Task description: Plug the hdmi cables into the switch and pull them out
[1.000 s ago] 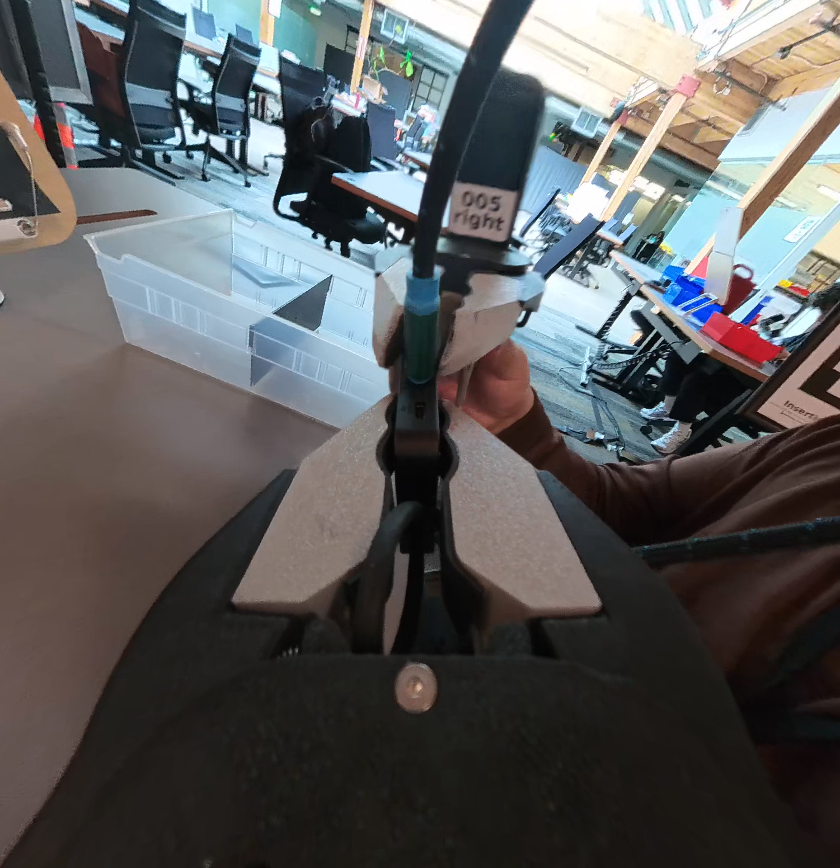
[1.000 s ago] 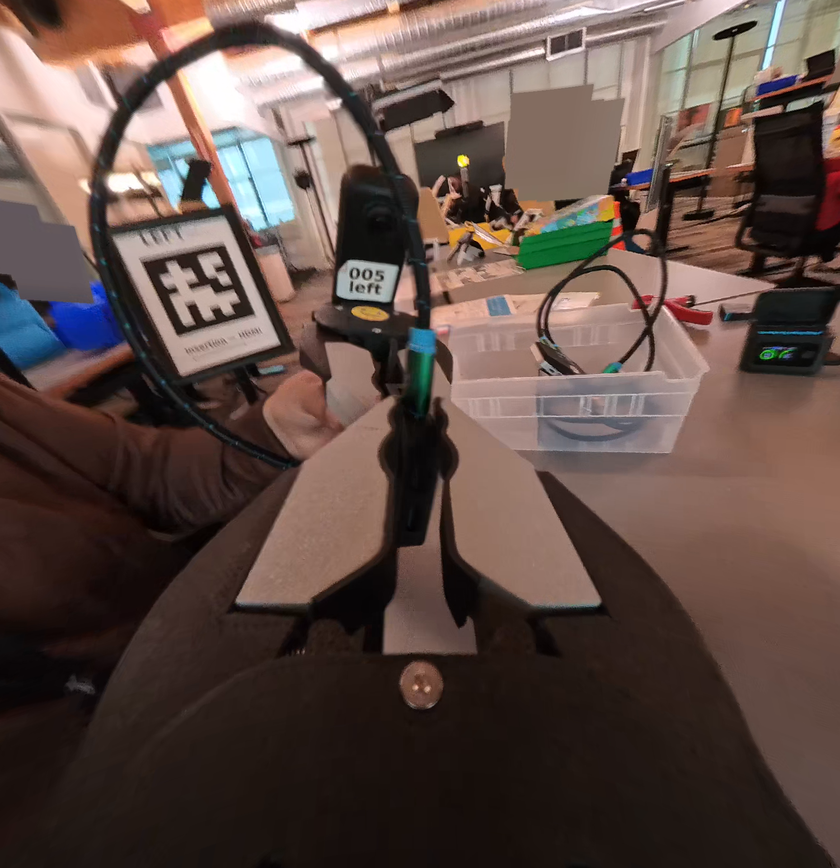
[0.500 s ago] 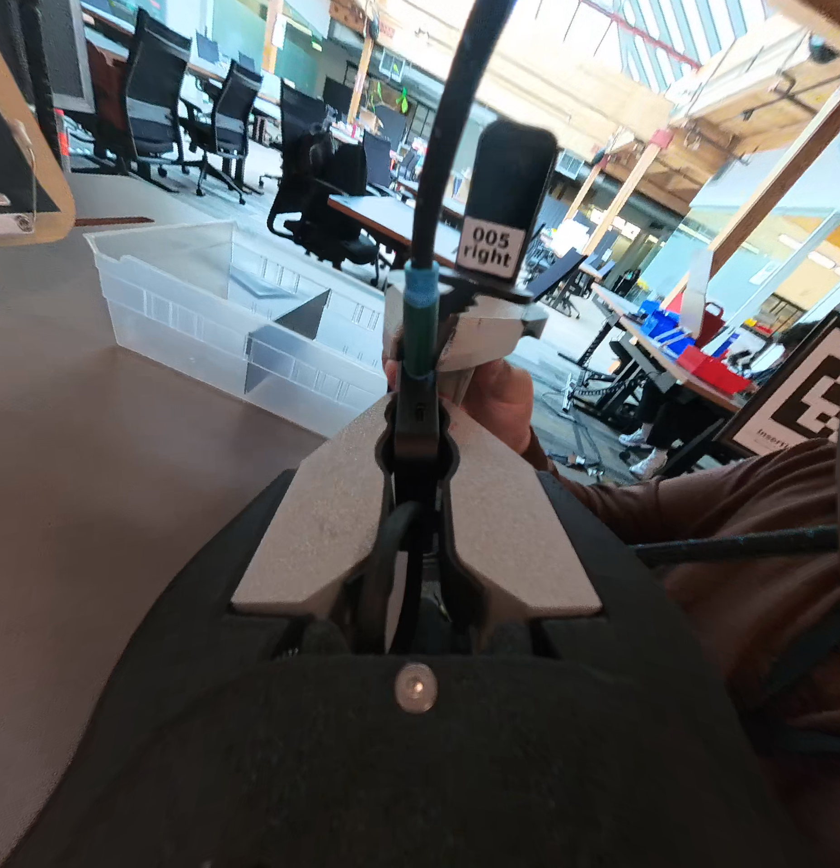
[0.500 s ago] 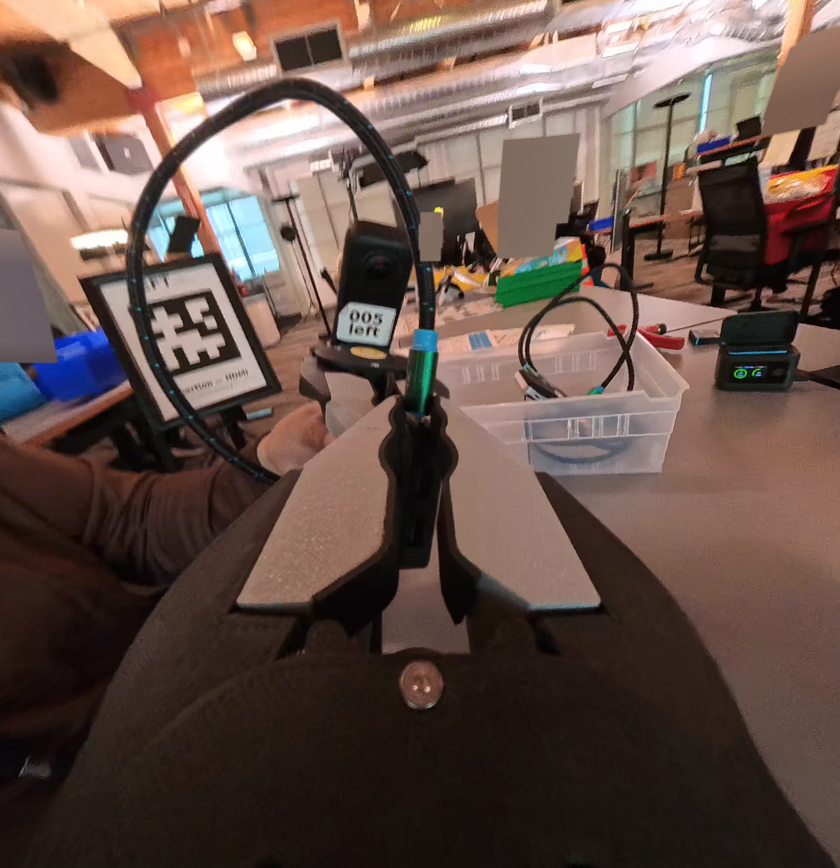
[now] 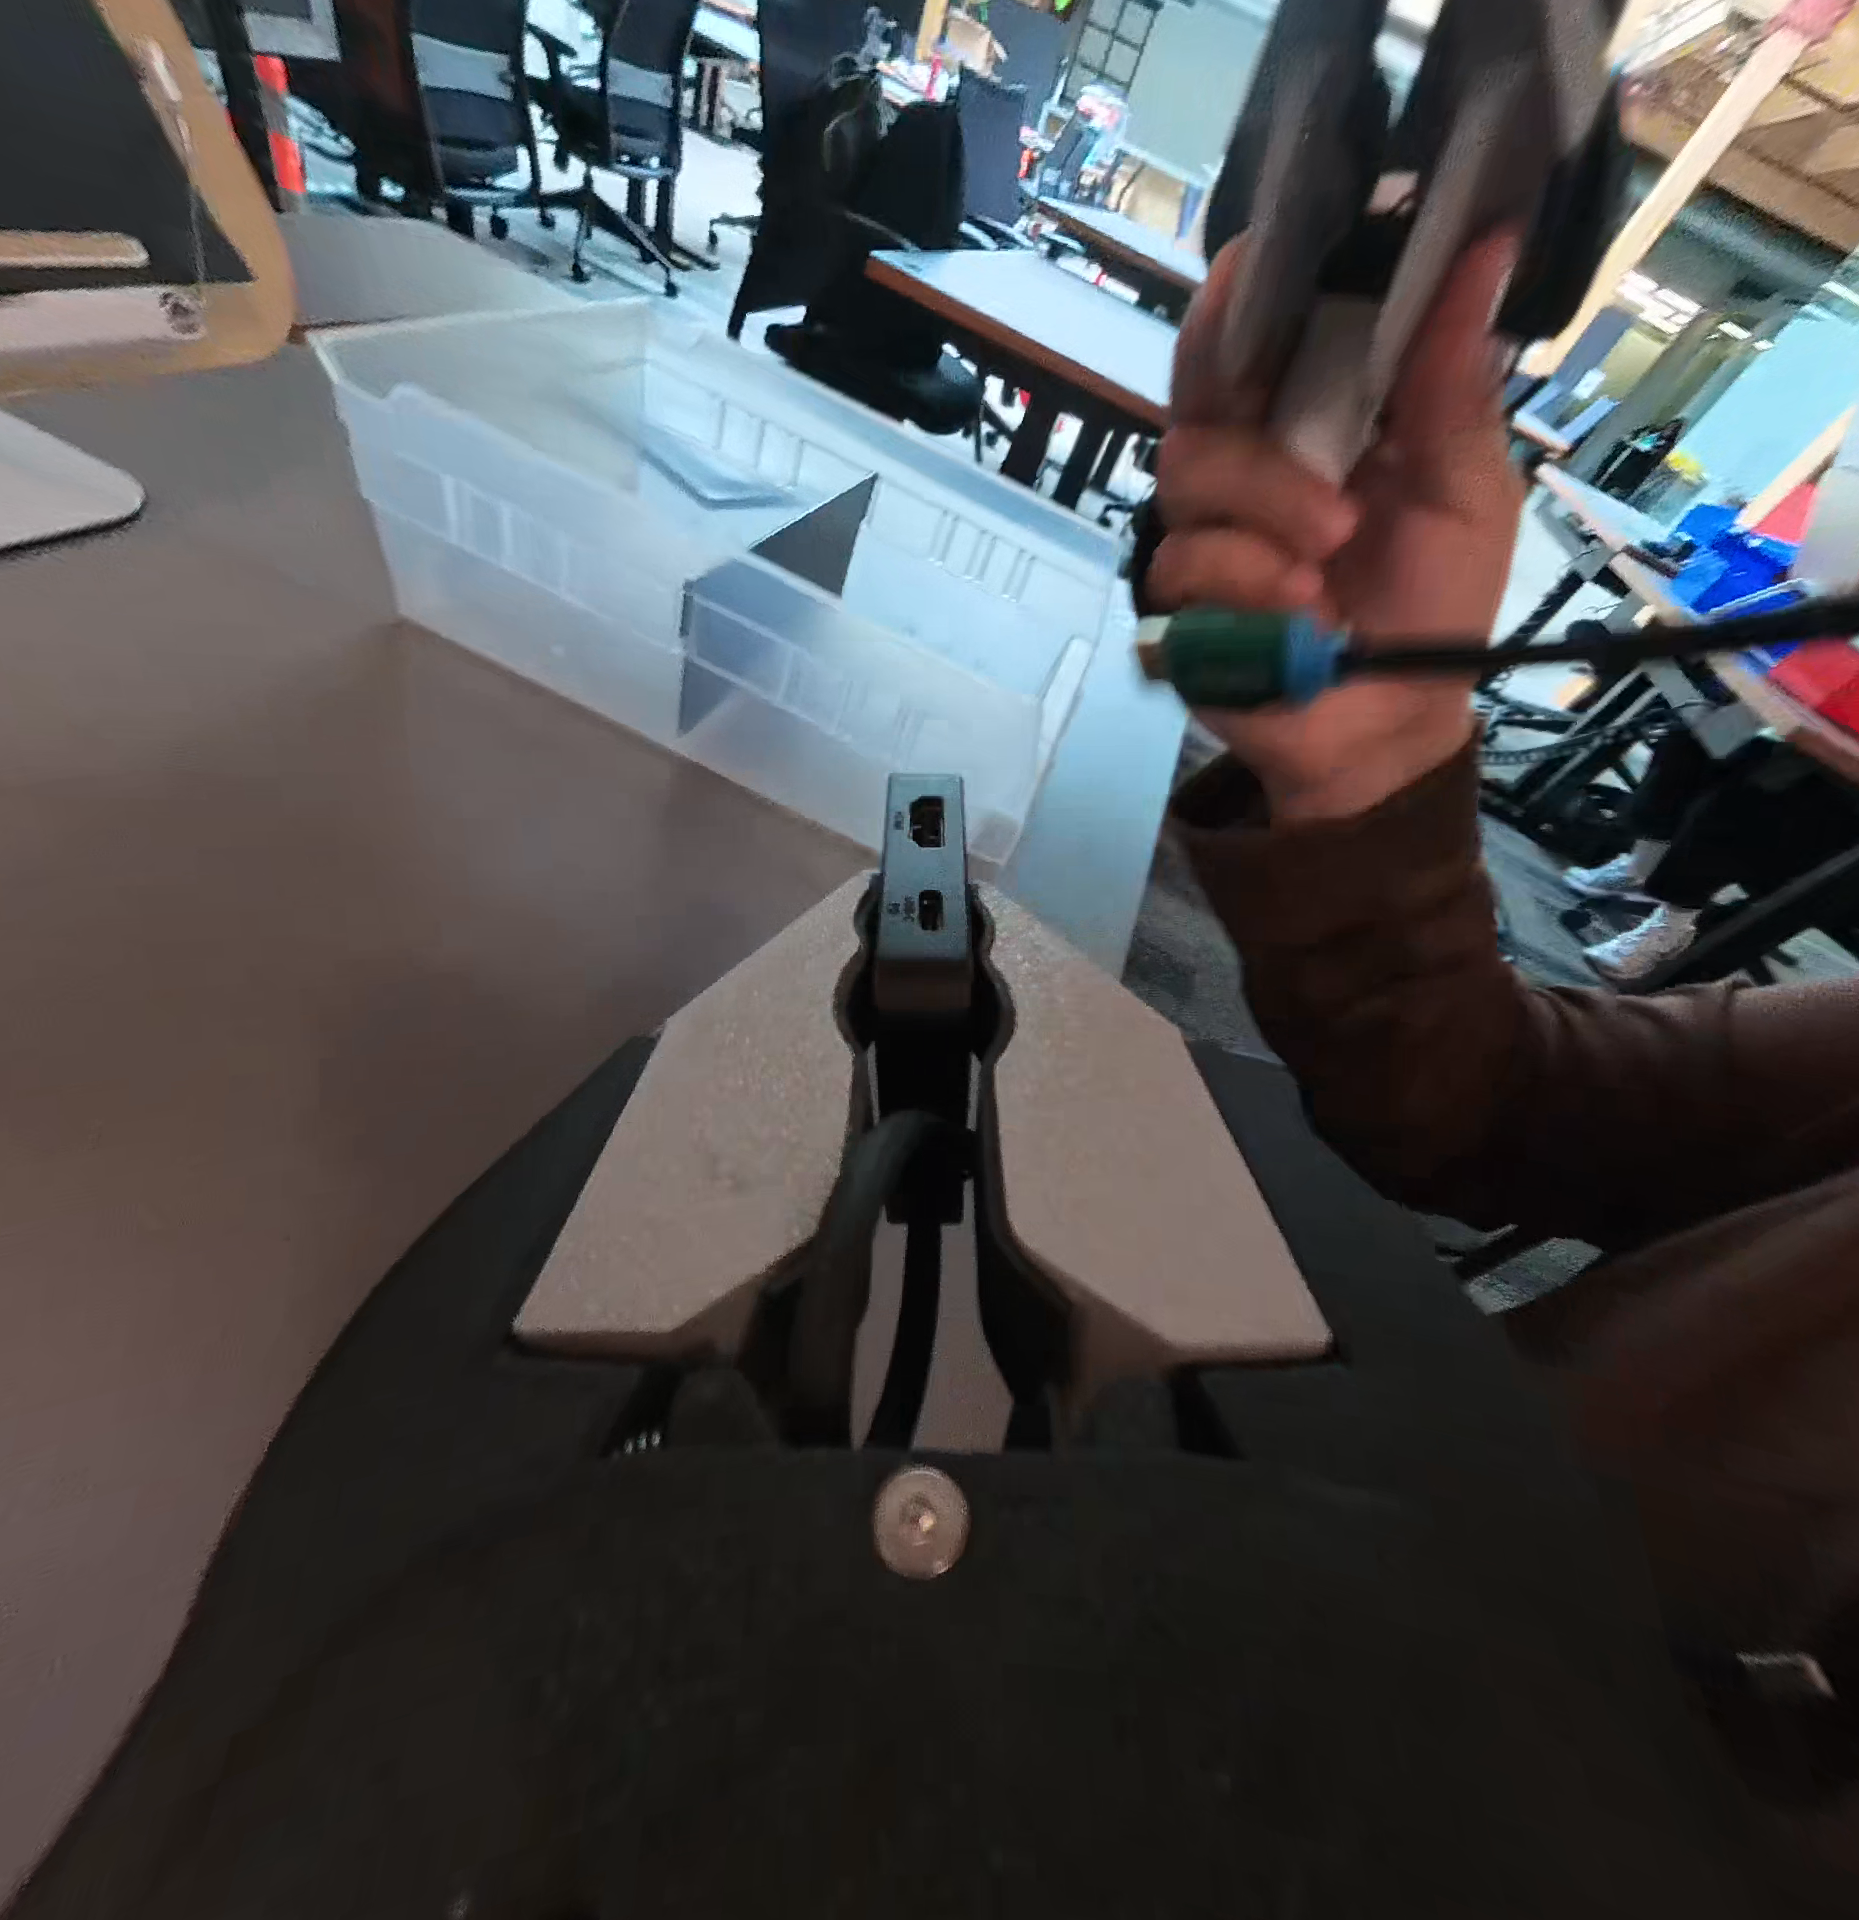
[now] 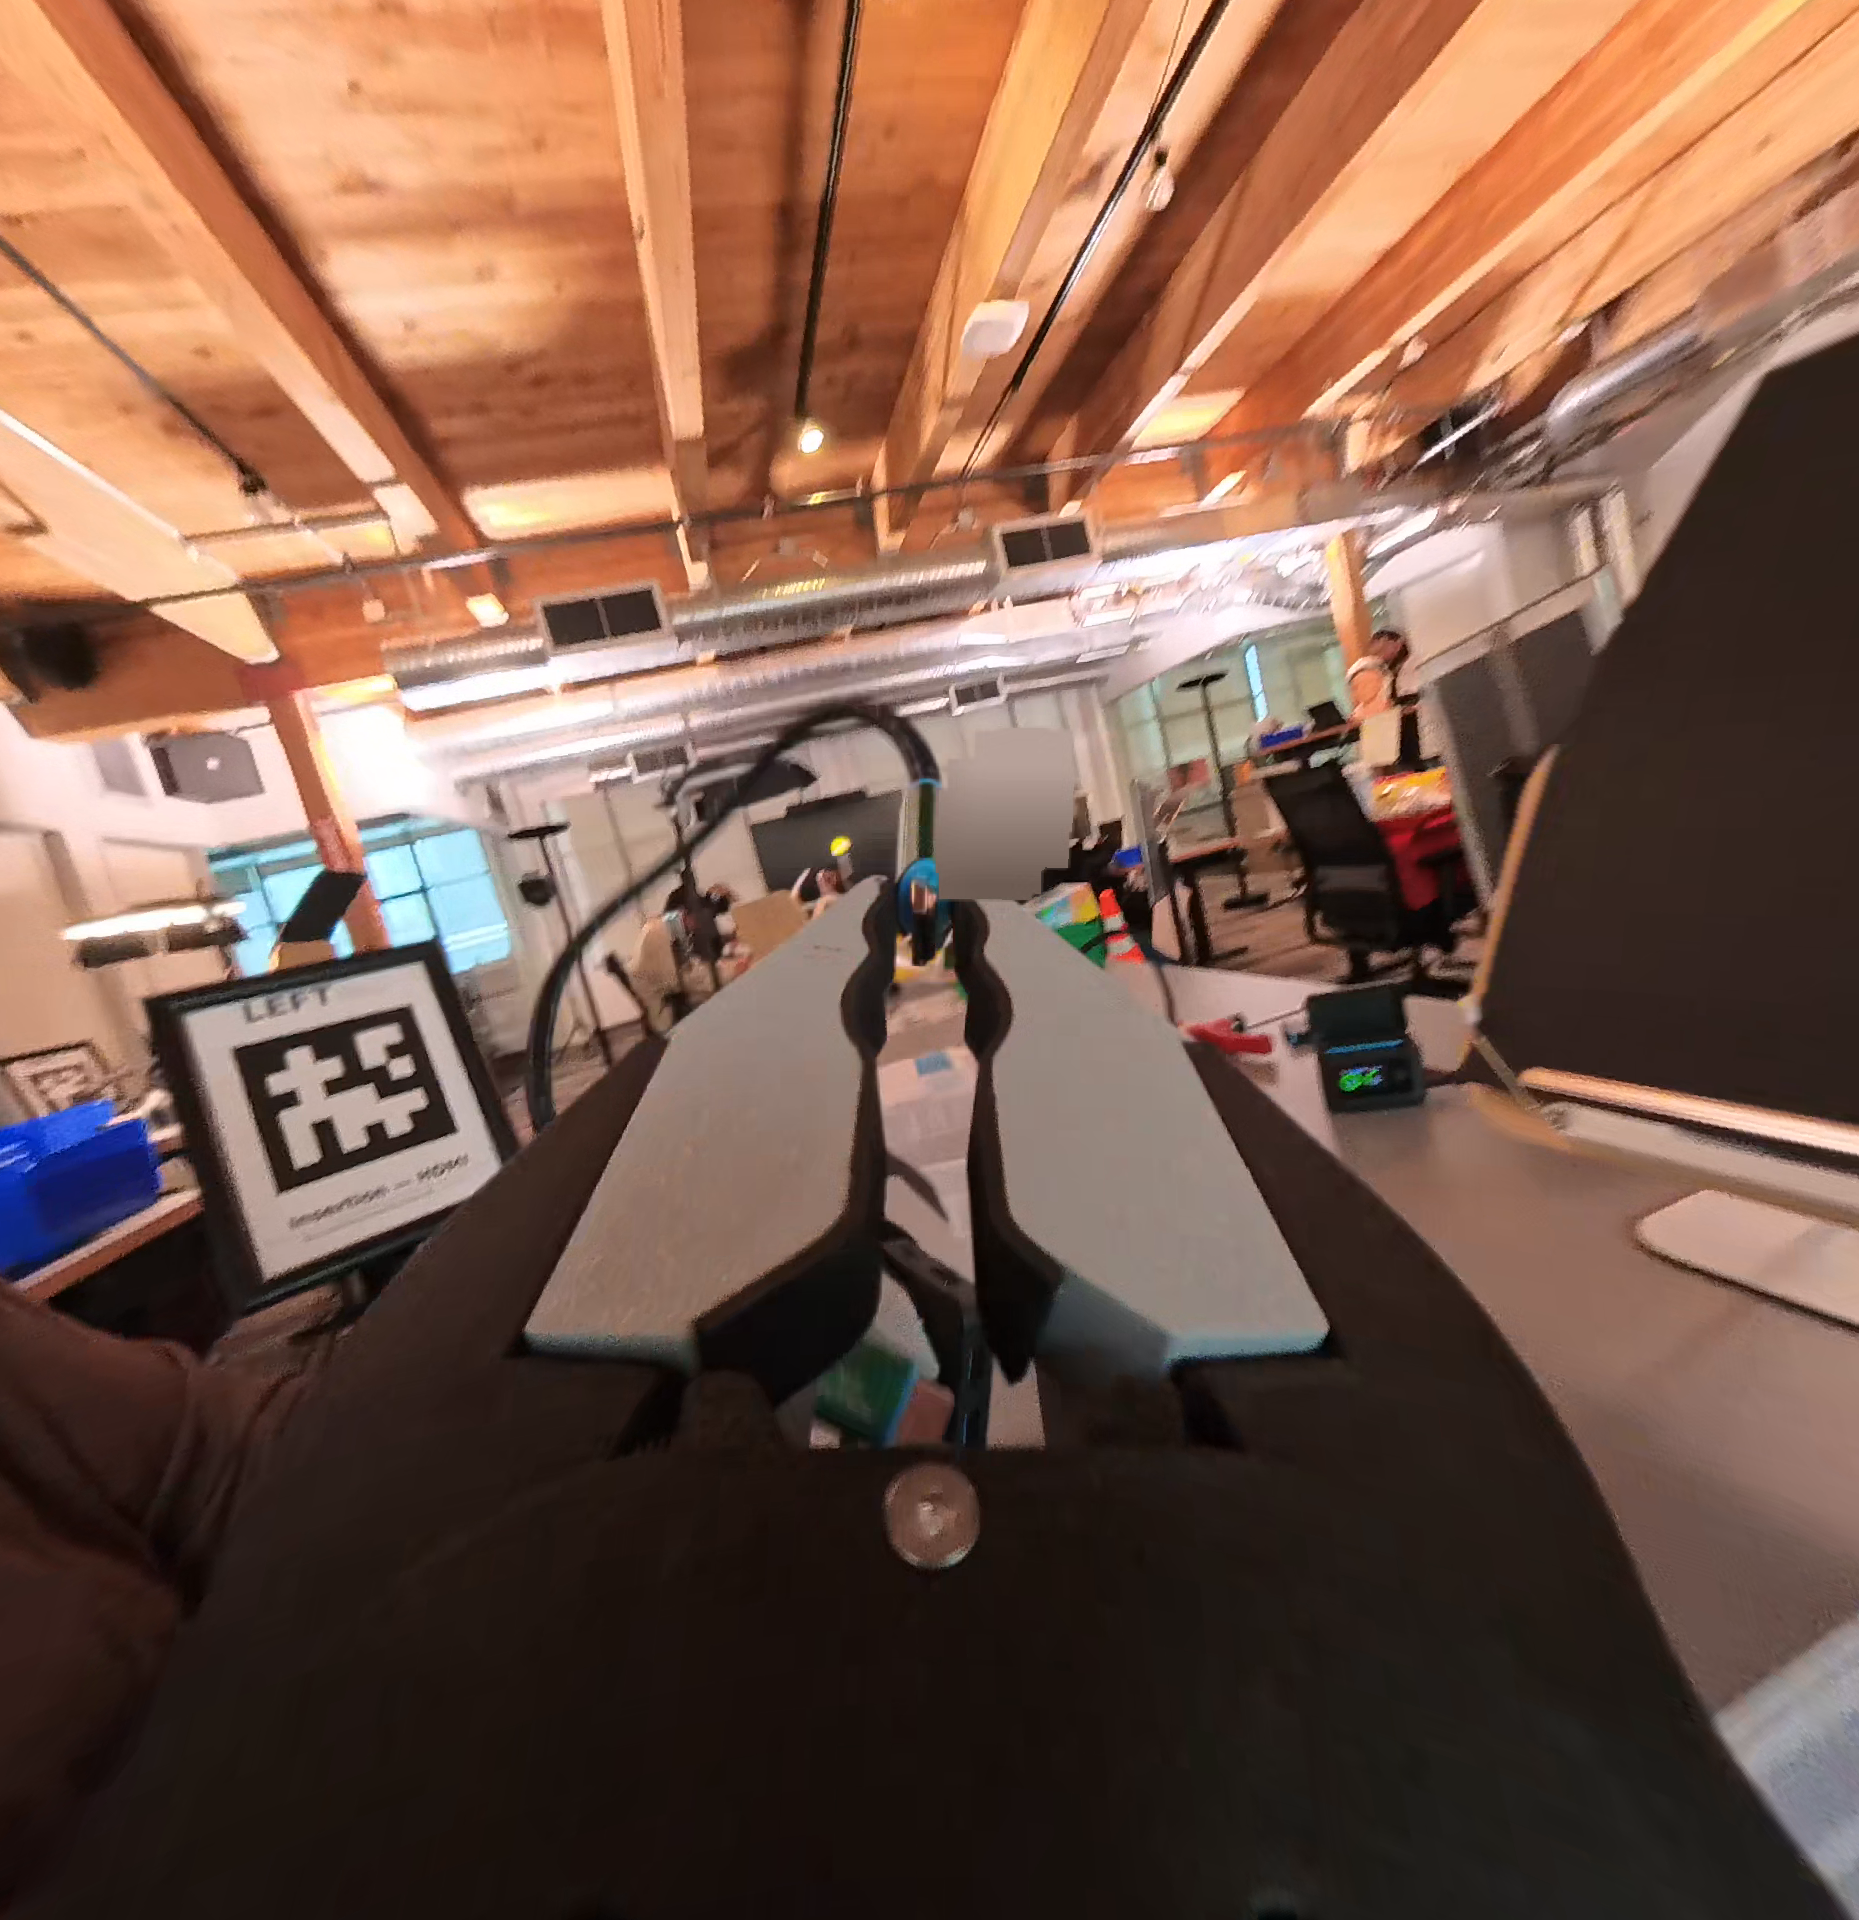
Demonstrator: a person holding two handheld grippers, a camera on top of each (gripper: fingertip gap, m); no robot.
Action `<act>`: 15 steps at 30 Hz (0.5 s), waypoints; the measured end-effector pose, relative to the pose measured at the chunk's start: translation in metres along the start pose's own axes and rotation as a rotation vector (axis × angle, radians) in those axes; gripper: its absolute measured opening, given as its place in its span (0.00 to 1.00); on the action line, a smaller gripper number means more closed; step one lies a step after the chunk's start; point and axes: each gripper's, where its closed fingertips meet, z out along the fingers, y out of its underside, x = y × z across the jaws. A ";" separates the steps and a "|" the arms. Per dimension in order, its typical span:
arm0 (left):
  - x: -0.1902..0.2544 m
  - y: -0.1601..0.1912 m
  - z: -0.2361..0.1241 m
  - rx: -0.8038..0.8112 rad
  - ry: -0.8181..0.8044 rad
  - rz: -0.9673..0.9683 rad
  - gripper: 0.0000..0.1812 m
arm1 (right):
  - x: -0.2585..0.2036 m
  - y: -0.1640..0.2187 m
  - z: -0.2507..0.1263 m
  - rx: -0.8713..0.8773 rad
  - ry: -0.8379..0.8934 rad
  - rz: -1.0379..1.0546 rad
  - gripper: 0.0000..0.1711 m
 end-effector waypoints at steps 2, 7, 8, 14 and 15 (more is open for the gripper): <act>-0.010 0.008 0.002 -0.016 -0.037 0.022 0.06 | 0.007 -0.022 -0.021 0.048 0.042 -0.027 0.04; -0.038 0.015 0.006 -0.054 -0.167 0.158 0.06 | 0.028 -0.062 -0.076 0.082 0.261 -0.194 0.04; -0.041 0.014 0.007 -0.055 -0.181 0.192 0.06 | 0.034 -0.067 -0.088 0.079 0.326 -0.237 0.04; -0.065 0.005 0.017 -0.004 -0.239 0.295 0.06 | 0.067 -0.077 -0.140 -0.038 0.585 -0.352 0.04; -0.069 0.004 0.018 0.012 -0.246 0.307 0.06 | 0.069 -0.077 -0.145 -0.048 0.602 -0.352 0.04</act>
